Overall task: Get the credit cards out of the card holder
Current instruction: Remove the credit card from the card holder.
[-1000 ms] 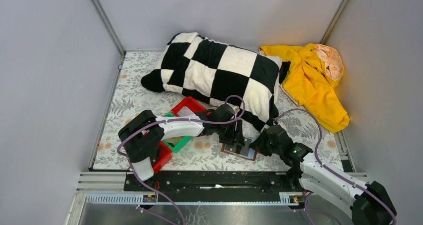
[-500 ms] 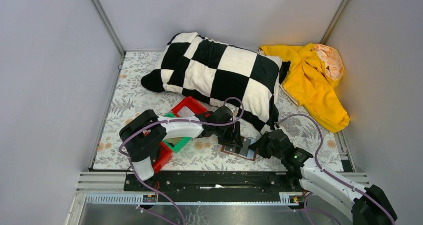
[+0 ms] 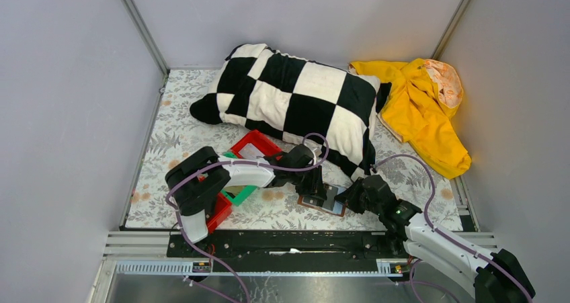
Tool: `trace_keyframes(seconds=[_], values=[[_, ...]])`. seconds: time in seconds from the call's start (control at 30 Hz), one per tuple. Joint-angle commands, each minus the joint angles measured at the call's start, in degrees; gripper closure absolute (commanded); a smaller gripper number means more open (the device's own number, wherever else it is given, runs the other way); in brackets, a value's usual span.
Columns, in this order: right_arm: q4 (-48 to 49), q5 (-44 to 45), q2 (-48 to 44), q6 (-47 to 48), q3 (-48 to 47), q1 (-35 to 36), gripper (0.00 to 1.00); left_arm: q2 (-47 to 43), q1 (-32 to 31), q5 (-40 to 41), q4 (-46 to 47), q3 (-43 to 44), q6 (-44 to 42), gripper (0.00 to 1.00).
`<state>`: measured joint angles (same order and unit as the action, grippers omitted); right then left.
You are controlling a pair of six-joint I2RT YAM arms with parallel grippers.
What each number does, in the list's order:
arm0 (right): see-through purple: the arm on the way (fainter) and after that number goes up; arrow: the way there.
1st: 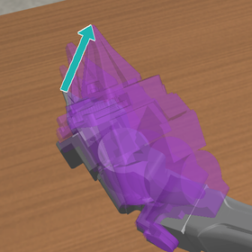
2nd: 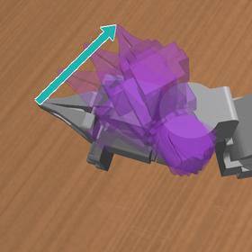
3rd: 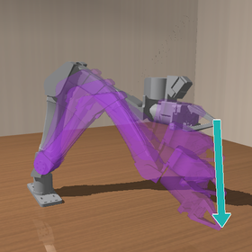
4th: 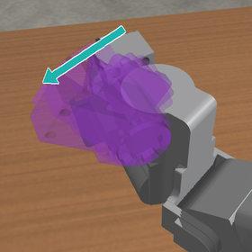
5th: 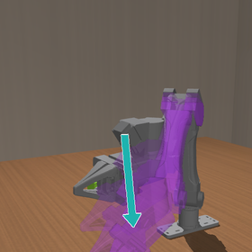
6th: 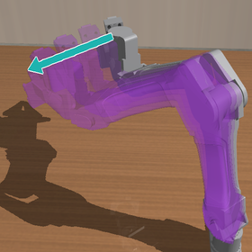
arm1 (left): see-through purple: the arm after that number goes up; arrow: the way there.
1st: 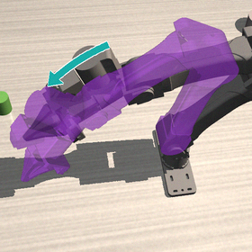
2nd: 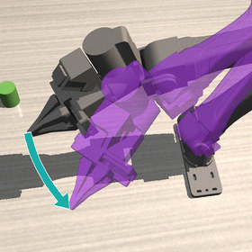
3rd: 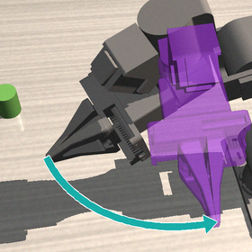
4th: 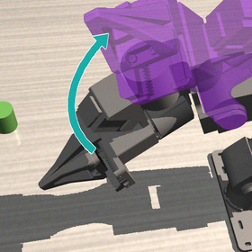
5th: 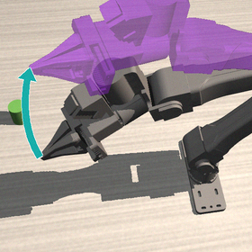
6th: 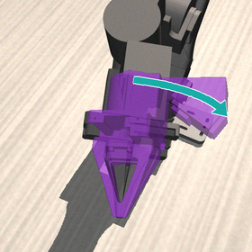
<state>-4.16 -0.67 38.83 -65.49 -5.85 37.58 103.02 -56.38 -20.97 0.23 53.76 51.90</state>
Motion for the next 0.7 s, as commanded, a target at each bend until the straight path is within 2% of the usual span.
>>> trace_keyframes(seconds=[0.0,0.2,0.67], values=[[-4.8,2.2,0.7,0.6,2.0,-0.2,0.77,0.5,0.4,-2.8,6.4,-1.5,2.3,0.7],[-4.8,2.3,0.6,0.5,2.1,-0.2,0.78,0.1,0.7,-1.6,5.2,-1.4,2.6,0.99],[-6.4,3.5,1.5,-1.0,2.6,-0.2,0.78,-9.4,5.9,4.2,-7.9,-2.7,-3.9,1.0]])
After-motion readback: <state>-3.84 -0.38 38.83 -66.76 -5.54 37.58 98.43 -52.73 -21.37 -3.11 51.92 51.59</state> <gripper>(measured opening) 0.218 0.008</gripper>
